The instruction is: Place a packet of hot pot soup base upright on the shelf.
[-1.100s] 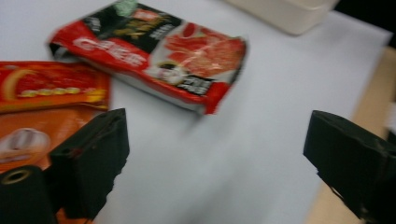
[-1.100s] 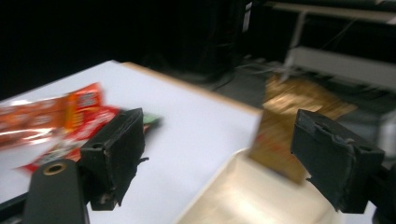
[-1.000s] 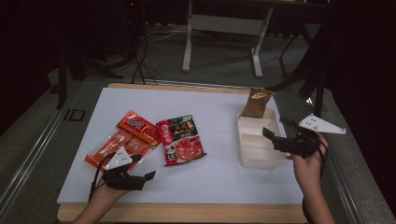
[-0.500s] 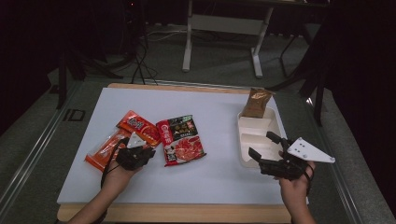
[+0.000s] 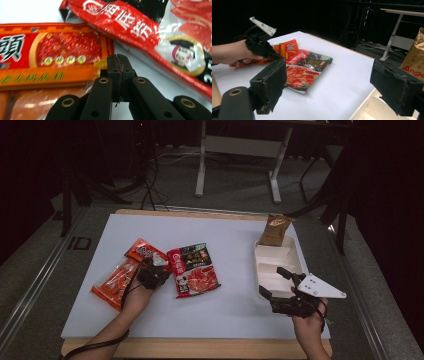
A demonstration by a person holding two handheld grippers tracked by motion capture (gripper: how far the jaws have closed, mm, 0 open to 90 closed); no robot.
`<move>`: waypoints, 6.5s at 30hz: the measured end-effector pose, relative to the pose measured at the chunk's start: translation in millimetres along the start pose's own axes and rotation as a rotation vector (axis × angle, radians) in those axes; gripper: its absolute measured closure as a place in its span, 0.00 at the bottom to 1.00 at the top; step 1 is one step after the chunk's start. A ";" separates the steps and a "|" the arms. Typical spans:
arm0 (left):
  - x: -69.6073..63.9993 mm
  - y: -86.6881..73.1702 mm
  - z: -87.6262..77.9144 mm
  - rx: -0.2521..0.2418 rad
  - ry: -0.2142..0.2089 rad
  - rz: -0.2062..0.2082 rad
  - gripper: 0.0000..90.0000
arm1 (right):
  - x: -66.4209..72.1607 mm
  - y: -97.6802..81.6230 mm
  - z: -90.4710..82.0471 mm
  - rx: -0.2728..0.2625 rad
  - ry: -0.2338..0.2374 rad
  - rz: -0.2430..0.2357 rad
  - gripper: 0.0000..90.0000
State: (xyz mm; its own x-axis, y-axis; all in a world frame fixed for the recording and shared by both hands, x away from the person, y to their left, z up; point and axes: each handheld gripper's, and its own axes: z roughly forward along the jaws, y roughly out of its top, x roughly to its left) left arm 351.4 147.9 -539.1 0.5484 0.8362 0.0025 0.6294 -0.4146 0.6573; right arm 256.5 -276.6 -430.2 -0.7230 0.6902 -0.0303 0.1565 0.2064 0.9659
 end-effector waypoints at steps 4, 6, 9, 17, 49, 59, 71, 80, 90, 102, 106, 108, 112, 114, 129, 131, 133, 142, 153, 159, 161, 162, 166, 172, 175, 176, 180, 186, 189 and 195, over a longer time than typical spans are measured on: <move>-0.2 6.7 7.4 0.008 -0.015 -0.013 1.00 | 0.6 -2.7 4.0 0.016 0.021 0.018 0.15; -0.6 10.2 12.1 0.014 -0.022 -0.021 1.00 | 0.6 -3.5 4.6 0.021 0.032 0.026 0.15; -0.3 11.8 12.5 0.019 -0.022 -0.021 1.00 | 0.3 -3.7 3.9 0.022 0.036 0.029 0.15; -2.0 16.9 14.3 0.030 -0.023 -0.023 1.00 | -1.9 -4.8 3.3 0.022 0.029 0.045 0.15; -30.8 47.4 42.4 0.016 -0.110 0.021 1.00 | 0.7 -14.4 0.3 0.059 0.024 0.046 0.16; -38.1 57.5 50.7 0.022 -0.142 0.033 1.00 | 0.9 -16.7 2.9 0.064 0.036 0.037 0.16; -40.2 63.4 47.9 0.026 -0.155 0.060 1.00 | 1.9 -15.8 0.8 0.059 0.029 0.000 0.17; -34.0 74.6 13.8 -0.061 -0.199 0.046 0.83 | 2.1 -15.1 0.5 0.063 0.004 0.001 0.21; -27.2 90.1 7.6 -0.124 -0.262 0.002 0.59 | 3.8 -12.0 -2.7 0.035 -0.028 0.026 0.13; -14.9 108.3 27.1 -0.133 -0.238 -0.027 0.54 | 10.3 -12.1 2.3 0.043 -0.034 -0.005 0.11; -10.4 114.3 34.3 -0.140 -0.233 -0.039 0.53 | 10.8 -13.8 5.1 0.067 -0.048 -0.007 0.11; -8.7 116.6 38.0 -0.140 -0.231 -0.048 0.53 | 10.6 -14.3 6.0 0.077 -0.040 -0.005 0.11; -4.8 119.3 48.7 -0.127 -0.225 -0.066 0.50 | 10.9 -16.3 8.0 0.091 -0.029 -0.002 0.12; -3.9 119.9 55.3 -0.115 -0.217 -0.076 0.47 | 11.5 -17.2 8.2 0.088 -0.024 -0.001 0.12; 1.3 112.9 84.9 -0.029 -0.226 -0.159 0.49 | 12.7 -20.1 11.1 0.114 -0.022 -0.008 0.14; 0.6 110.1 87.6 -0.018 -0.218 -0.146 0.49 | 12.3 -20.5 10.8 0.115 -0.027 -0.005 0.14; 0.9 108.3 90.7 -0.001 -0.226 -0.155 0.49 | 11.3 -20.9 10.4 0.116 -0.029 -0.001 0.15; -10.1 109.6 98.6 0.016 -0.220 -0.146 0.60 | 10.3 -21.8 12.2 0.129 -0.024 0.012 0.15; -17.6 116.3 87.6 -0.001 -0.191 -0.137 0.92 | 12.8 -22.1 16.3 0.150 -0.007 0.012 0.15; -21.8 120.2 73.2 -0.067 -0.204 -0.145 0.95 | 11.7 -21.5 14.9 0.144 -0.010 0.019 0.15; -22.3 119.8 68.4 -0.086 -0.209 -0.148 0.95 | 10.9 -21.3 14.4 0.137 -0.013 0.027 0.15; -23.3 119.7 65.9 -0.093 -0.206 -0.146 0.96 | 10.6 -21.1 14.3 0.136 -0.010 0.030 0.15; -27.9 119.8 56.1 -0.118 -0.189 -0.125 0.96 | 10.6 -21.2 15.6 0.138 -0.003 0.027 0.15; -32.7 118.9 40.9 -0.161 -0.193 -0.099 0.96 | 12.1 -20.1 14.7 0.127 0.022 0.035 0.12; -36.3 118.9 33.7 -0.186 -0.192 -0.085 0.96 | 12.1 -19.3 12.9 0.109 0.020 0.043 0.12; -38.3 118.9 31.1 -0.198 -0.191 -0.082 0.97 | 12.0 -19.1 12.8 0.108 0.011 0.042 0.12; -45.3 118.7 19.0 -0.254 -0.204 -0.060 0.97 | 12.2 -19.8 13.5 0.111 0.002 0.013 0.12; -53.9 120.7 5.7 -0.298 -0.232 -0.056 0.97 | 9.3 -18.1 12.7 0.112 -0.017 -0.014 0.15; -63.9 122.7 -6.1 -0.335 -0.246 -0.022 0.97 | 8.3 -17.9 12.3 0.115 -0.022 -0.025 0.15; -78.9 125.4 -27.4 -0.393 -0.270 0.031 0.97 | 10.7 -16.6 13.6 0.148 -0.024 0.015 0.12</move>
State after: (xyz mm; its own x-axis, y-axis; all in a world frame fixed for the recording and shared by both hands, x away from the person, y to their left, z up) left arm 372.0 39.8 -436.2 0.7197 0.6810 -0.1349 0.3830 -0.2274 0.8953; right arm 255.3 -263.2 -450.0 -0.7036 0.7101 -0.0245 0.2657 0.2949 0.9178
